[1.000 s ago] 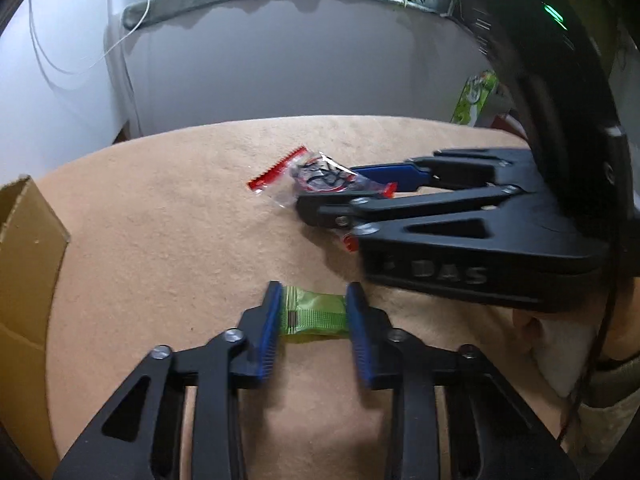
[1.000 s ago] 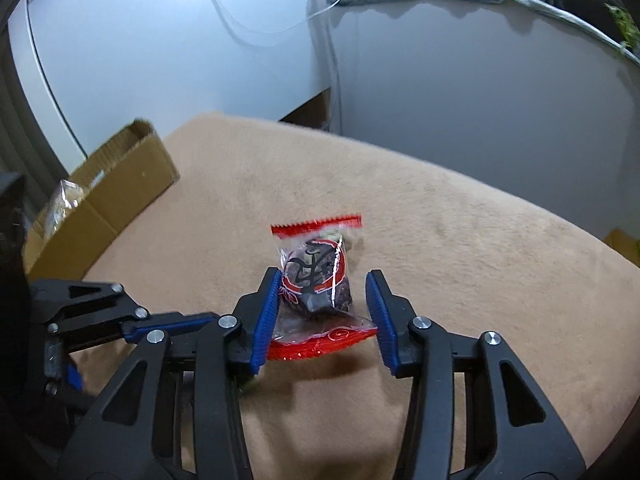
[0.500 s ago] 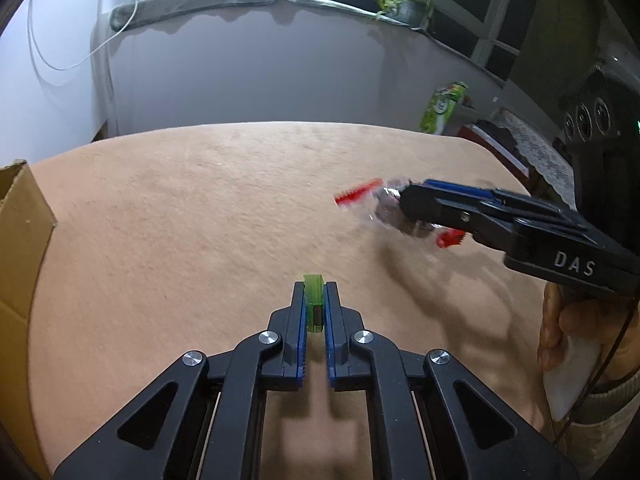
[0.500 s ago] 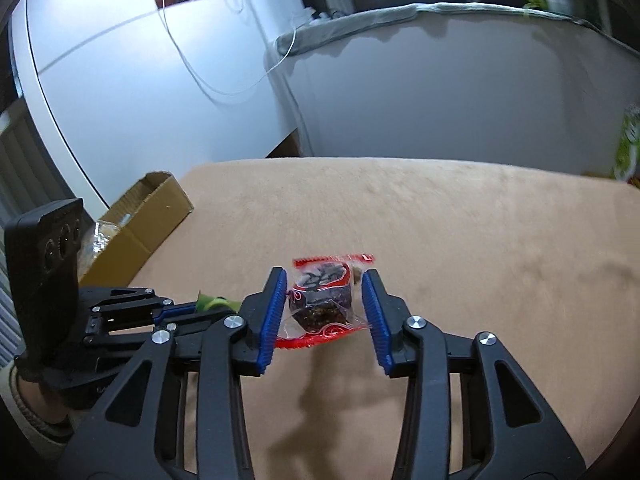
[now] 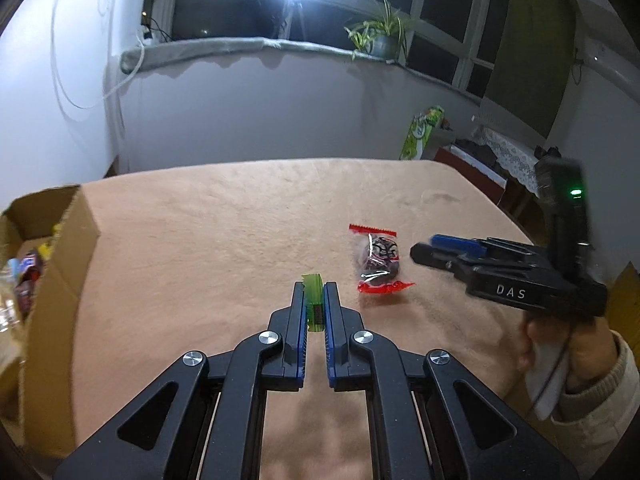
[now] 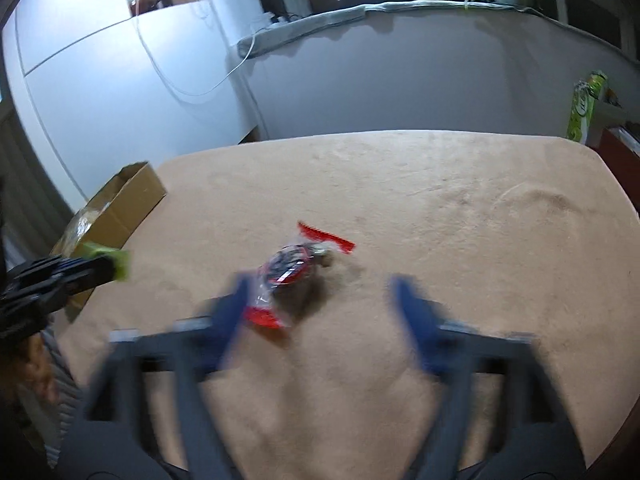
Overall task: Organize snacks
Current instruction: 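Grasp the small green packet with the left tool while the right tool grasps the red-wrapped candy, then carry both candies over the cardboard box and open both tools to drop them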
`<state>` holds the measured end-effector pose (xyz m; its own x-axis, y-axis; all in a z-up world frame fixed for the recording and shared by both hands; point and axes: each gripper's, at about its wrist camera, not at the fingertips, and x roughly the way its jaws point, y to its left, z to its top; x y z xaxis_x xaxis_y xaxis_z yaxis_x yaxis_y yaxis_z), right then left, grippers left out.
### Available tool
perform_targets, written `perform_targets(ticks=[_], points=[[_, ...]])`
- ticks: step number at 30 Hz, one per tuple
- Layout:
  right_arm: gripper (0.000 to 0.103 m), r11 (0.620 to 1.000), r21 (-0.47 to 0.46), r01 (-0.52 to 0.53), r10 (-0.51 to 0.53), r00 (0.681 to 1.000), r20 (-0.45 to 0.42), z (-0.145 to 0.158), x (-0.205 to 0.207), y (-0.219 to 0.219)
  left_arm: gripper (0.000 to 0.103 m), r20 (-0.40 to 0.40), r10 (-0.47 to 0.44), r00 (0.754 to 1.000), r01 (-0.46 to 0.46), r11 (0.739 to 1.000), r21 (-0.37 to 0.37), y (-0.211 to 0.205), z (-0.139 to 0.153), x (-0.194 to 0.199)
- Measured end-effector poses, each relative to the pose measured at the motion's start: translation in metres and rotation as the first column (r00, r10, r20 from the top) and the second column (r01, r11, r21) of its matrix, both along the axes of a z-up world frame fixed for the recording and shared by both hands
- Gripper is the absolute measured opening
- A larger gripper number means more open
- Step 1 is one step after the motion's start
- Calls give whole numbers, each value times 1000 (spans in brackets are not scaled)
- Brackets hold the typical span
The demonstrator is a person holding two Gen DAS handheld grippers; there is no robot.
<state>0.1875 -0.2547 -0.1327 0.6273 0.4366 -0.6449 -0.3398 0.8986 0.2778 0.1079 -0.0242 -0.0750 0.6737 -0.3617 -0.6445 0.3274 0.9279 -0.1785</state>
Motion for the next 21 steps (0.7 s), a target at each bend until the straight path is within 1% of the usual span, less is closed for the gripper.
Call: perform_targets(ticks=[2,4,5,6,7,9,14,17,21], points=[[91,1000,-25,-19,18,1000,-21,-5,13,13,6,10,13,1000,-13,1000,-5,1,4,-4],[90,998,-32,-50,48,997,-67,-12,25,27,6,19,24,1000,-23,1000,-9,6,8,-8],[77,996,-50,-79,75,993,-87,-17,31,37,6,21,30,999,-30,999,-12,8,8,-10],[62,992,-101,-72,65,995,-74,-17,32,44,6,22,35,999,-35,999,-12,9,9,-11],[48,990,-114,-80,72,995,-70,-15,31,47,6,24,39,999,-39,999,-13,11,11,-13],[46,991,-94,-95,89,994,-69,-13,26,49,6,30,49,998,-49,999,-14,15,14,-17],[44,997,-68,-43,41,999,-29,-7,9,35,6,58,73,996,-73,997,-12,28,21,-24],[44,999,-48,-11,12,1000,5,7,-1,24,6,79,76,994,-75,997,-14,32,27,-26],[44,999,-43,-12,14,998,59,34,-11,29,6,119,77,990,-77,997,-4,38,37,-31]])
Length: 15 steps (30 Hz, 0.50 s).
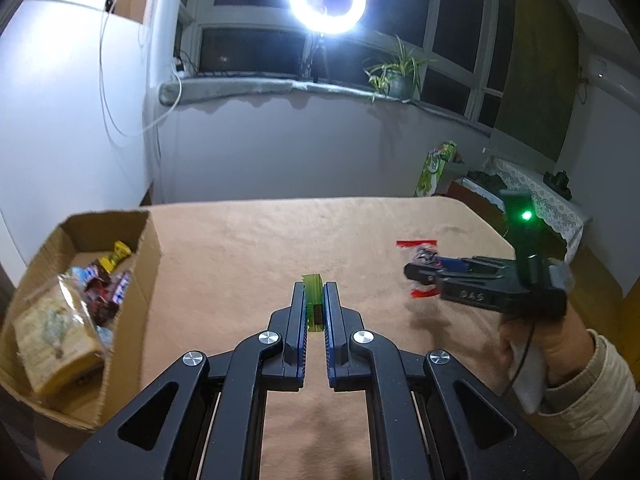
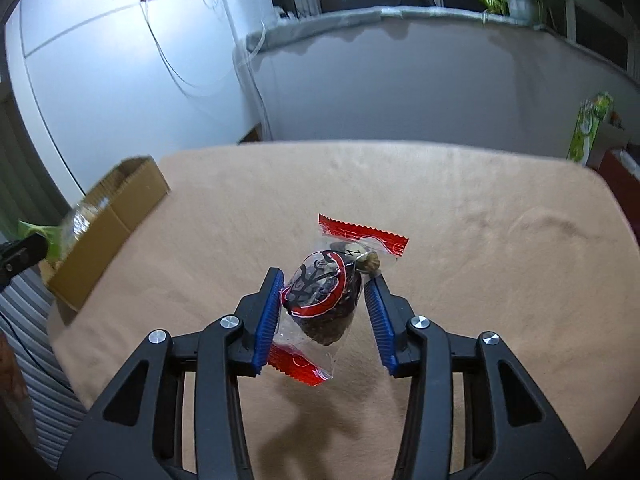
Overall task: Organize snacks
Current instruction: 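Carry both candies over the cardboard box and open both tools to drop them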
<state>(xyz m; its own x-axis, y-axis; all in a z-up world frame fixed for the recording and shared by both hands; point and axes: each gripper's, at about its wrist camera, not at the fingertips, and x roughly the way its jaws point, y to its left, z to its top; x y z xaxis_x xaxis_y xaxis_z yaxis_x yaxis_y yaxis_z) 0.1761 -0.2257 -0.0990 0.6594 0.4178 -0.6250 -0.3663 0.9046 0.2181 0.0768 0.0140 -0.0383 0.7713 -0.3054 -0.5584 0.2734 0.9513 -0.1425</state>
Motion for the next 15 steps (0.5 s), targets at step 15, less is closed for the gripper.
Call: perform_targets(ticks=[15], points=[[44,966,-33,-255,257,956,144,72,-8,164,6,58,182,982,-181,983,-13,101,8,-28]])
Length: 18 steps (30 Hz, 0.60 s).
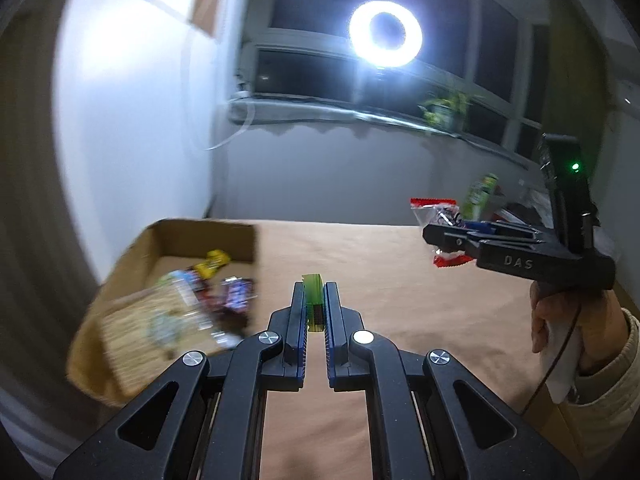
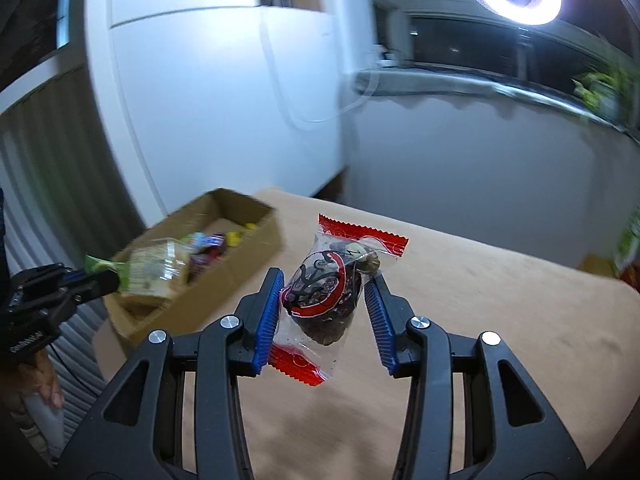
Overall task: Organize snacks
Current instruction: 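Carry both candies over the cardboard box and open both tools to drop them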
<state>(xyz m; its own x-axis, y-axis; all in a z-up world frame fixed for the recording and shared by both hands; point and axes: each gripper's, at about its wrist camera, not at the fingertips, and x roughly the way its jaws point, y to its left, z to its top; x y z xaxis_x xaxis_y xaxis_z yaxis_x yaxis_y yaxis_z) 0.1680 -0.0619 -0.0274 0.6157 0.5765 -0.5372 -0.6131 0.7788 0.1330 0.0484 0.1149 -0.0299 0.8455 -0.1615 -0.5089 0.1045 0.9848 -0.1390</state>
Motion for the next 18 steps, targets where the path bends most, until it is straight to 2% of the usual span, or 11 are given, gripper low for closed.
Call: perform_targets(ticks=[7,13,15,16,17,18], points=[[44,986,-12,-165,165,986,5,0,2,95,6,-30,116,993,-116,993,-6,56,-12,-9],[46,969,-19,-245,245,970,8,-5,28,154,6,-69,108,992,-108,994,-2,74,-22,13],[54,970,-48,-239,239,971,-12,-12,34,164,10,-108,108,988,-108,994,14,75,-29,22],[55,973,-42,-229,229,973,1,-14,34,161,24,-122,126,984,-124,992,27,76,-32,26],[62,975,-23,-220,221,975,19,-15,31,156,53,-123,150,981,-146,988,41,76,-33,25],[71,978,-15,-206,207,978,30,-16,28,149,67,-133,190,973,-184,981,54,76,-34,24]])
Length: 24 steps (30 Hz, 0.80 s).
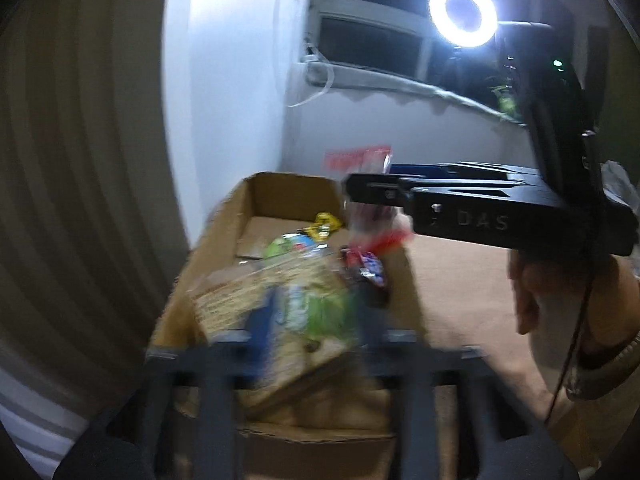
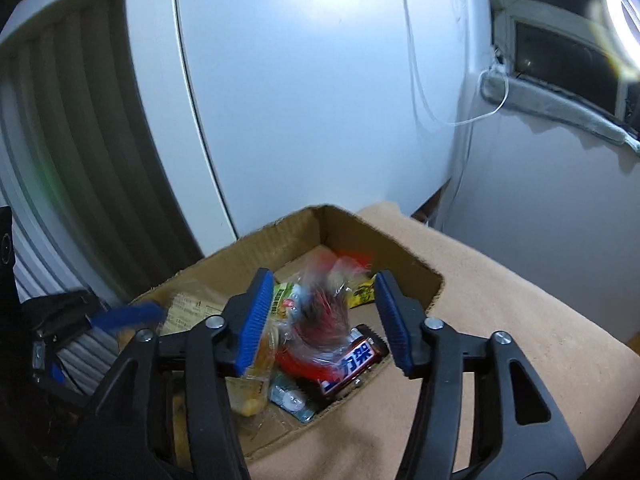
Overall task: Organize snacks
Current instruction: 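Carry both candies over the cardboard box and open both tools to drop them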
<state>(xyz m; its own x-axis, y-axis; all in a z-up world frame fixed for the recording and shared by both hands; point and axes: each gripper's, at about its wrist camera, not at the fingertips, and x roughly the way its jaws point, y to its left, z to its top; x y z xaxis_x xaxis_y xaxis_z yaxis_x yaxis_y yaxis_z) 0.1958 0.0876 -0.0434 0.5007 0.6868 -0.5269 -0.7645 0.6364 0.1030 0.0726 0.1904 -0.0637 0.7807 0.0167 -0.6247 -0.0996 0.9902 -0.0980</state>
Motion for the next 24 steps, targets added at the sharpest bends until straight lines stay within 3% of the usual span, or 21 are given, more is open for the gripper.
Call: perform_targets(ticks=[1,7,9,15,17,24], points=[[73,1000,4,20,-20,1000,8,-2,-3,-7,79,8,18,1000,-18,1000,23,-1,0,-3],[76,996,27,90,-91,996,19,-2,-18,-44,79,35,43,998,-46,996,78,-11,4,-13],[91,993,38,113,-114,993,35,0,-24,-54,79,36,48,998,-51,995,84,-14,6,-12],[103,986,49,162,-165,984,60,6,-38,-71,88,70,60,996,-68,991,116,-26,21,-23],[103,983,57,174,-178,982,68,7,-42,-75,101,83,66,994,-75,990,118,-27,26,-26],[103,975,65,211,-215,975,50,8,-48,-85,103,98,64,993,-76,989,127,-29,37,-34]])
